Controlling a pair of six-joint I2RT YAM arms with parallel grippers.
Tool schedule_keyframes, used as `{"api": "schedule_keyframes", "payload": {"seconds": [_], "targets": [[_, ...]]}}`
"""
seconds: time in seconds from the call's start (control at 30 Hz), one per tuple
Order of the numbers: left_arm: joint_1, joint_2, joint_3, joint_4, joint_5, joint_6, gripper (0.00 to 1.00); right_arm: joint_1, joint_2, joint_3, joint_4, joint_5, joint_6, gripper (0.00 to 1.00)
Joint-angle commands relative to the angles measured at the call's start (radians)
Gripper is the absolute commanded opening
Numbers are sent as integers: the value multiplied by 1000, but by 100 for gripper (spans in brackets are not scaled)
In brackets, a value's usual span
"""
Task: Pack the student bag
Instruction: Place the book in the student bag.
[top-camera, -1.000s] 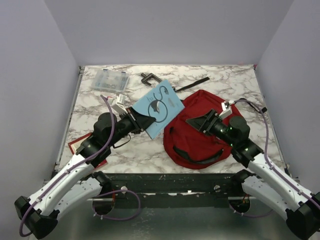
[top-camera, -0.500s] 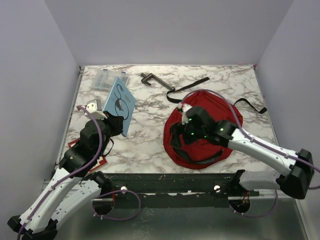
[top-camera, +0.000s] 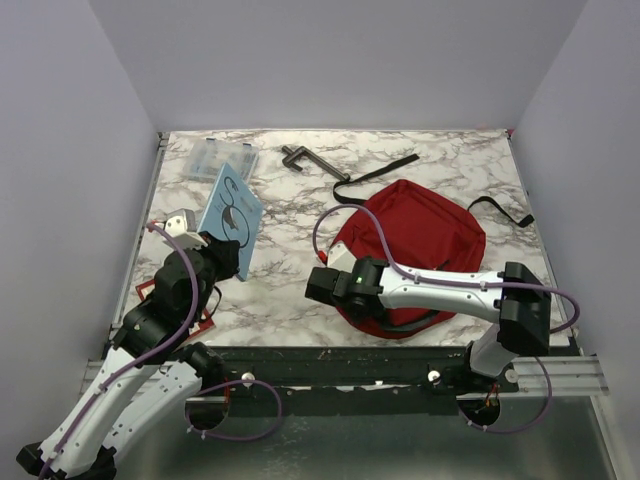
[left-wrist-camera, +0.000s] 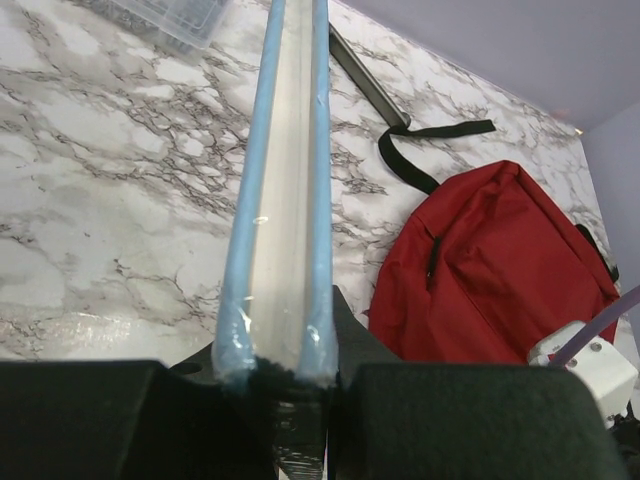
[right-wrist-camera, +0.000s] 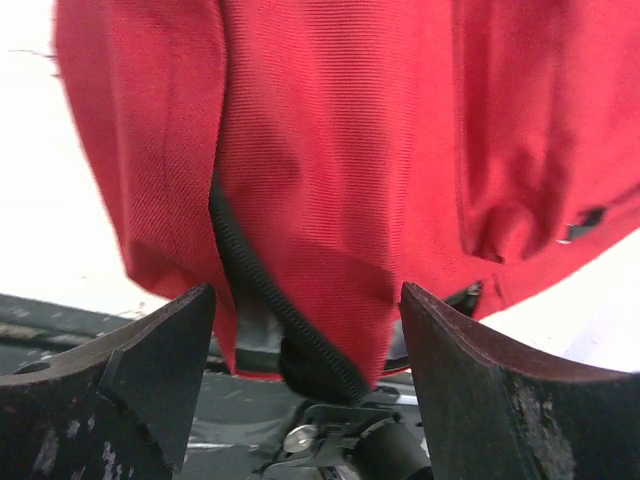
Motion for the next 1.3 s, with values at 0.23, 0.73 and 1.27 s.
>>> {"api": "schedule_keyframes", "payload": {"seconds": [0.23, 0.73, 1.27], "targets": [[8, -13, -4, 60, 18, -16, 0, 7, 62, 3, -46, 217, 40, 72], [10, 57, 2, 59, 120, -70, 0, 7, -72, -14, 10, 162, 54, 71], [11, 78, 10, 53, 186, -106, 0, 4, 13, -81, 153, 160, -34, 74]]}}
